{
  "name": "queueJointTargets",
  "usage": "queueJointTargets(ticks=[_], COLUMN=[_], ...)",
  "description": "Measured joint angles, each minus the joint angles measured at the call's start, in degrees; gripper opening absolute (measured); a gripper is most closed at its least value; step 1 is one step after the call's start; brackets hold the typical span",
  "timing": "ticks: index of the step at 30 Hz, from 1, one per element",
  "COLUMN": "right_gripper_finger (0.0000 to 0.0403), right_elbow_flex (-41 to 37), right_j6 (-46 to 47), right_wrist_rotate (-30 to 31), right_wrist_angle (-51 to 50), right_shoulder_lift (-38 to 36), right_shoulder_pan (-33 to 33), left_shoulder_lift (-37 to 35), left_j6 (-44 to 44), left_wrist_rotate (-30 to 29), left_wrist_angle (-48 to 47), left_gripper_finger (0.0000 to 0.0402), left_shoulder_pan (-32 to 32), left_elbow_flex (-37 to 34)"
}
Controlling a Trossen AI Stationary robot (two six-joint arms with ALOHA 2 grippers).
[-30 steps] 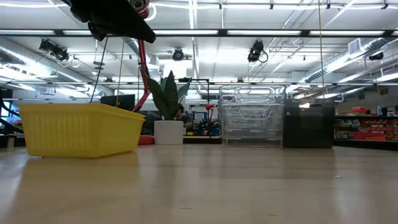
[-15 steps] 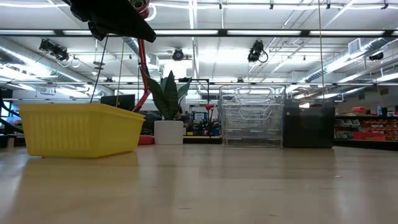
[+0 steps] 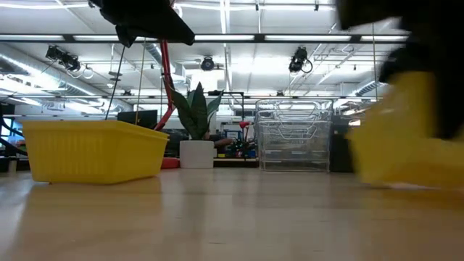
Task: Stack baskets by color
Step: Stack the yellow bin on the top yellow bin
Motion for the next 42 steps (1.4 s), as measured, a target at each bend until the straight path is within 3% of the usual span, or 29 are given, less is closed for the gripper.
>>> queueJointTargets(ticks=[7, 14, 25, 29, 33, 38, 42], right_gripper_finger=[0.0007, 0.0018, 0.0112, 0.0118, 0.0114, 0.0112, 0.0112], right_elbow_flex=[1.29, 1.29, 1.27, 1.29, 1.27, 1.27, 1.29], right_j6=[-17.28, -24.22, -30.2, -31.32, -30.94, -22.15, -10.73], right_wrist_rotate=[2.05, 1.74, 2.74, 5.23, 13.67, 21.07, 28.48], right_wrist_angle=[12.77, 17.42, 25.09, 25.08, 19.58, 11.95, 8.17], right_shoulder_lift=[0.02, 0.07, -0.25, -1.89, -3.35, -4.28, -4.28], right_shoulder_pan=[-8.4, -12.2, -13.39, -9.84, -2.71, 7.38, 13.96], left_shoulder_lift=[0.0, 0.02, 0.04, 0.04, 2.53, 10.49, 16.09], left_j6=[0.11, -0.11, -0.04, 0.35, 5.15, 16.16, 17.53], left_wrist_rotate=[0.04, 0.07, 3.55, 3.74, 5.51, 16.72, 25.11], left_wrist_angle=[-0.04, -0.09, -0.11, 0.05, 4.24, 15.29, 8.6], left_gripper_finger=[0.0007, 0.0007, 0.0007, 0.0007, 0.0007, 0.0007, 0.0014], left_shoulder_pan=[0.07, 0.05, 0.05, -0.42, -1.2, -1.07, 0.99], left_elbow_flex=[0.02, 0.0, 0.02, 0.0, 0.02, 1.01, 9.21])
